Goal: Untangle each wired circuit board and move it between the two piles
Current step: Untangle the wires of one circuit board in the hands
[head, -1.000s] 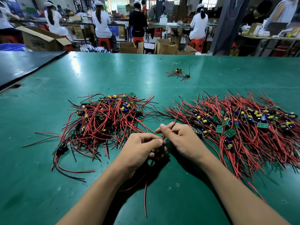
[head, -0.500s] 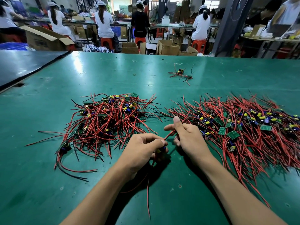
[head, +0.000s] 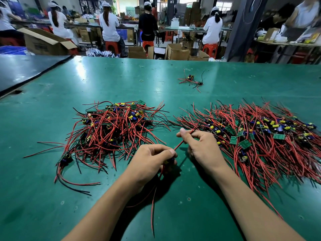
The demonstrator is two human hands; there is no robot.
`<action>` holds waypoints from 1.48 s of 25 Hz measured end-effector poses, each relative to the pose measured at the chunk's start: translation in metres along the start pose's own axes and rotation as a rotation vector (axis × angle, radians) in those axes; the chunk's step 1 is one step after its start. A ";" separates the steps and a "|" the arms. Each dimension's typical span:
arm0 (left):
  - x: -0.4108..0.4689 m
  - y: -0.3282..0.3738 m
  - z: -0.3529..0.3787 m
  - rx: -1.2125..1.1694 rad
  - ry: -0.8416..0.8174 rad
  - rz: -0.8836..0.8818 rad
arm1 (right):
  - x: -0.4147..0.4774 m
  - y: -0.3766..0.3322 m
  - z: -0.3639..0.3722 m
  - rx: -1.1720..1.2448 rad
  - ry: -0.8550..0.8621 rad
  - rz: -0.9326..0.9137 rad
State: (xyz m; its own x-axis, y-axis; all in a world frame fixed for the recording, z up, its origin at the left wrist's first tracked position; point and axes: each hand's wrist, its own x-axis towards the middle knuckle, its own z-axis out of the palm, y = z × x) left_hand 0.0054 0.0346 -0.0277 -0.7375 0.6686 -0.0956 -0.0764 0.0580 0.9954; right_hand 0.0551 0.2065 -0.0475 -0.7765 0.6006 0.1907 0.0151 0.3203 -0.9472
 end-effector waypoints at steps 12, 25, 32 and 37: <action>-0.001 0.000 -0.005 -0.026 -0.060 -0.019 | 0.008 -0.020 -0.008 0.910 -0.072 0.515; 0.006 0.008 -0.010 -0.495 0.027 -0.018 | -0.019 -0.015 0.010 0.166 -0.229 0.151; 0.003 0.011 -0.015 -0.478 0.076 0.098 | -0.031 -0.021 0.015 -0.120 -0.323 -0.192; 0.002 0.013 -0.012 -0.446 0.162 0.111 | -0.034 -0.024 0.015 -0.085 -0.353 -0.160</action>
State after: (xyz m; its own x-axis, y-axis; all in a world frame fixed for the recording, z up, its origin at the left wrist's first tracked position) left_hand -0.0054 0.0281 -0.0151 -0.8496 0.5269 -0.0240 -0.2453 -0.3544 0.9023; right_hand 0.0714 0.1674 -0.0349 -0.9420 0.2541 0.2194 -0.0827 0.4577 -0.8853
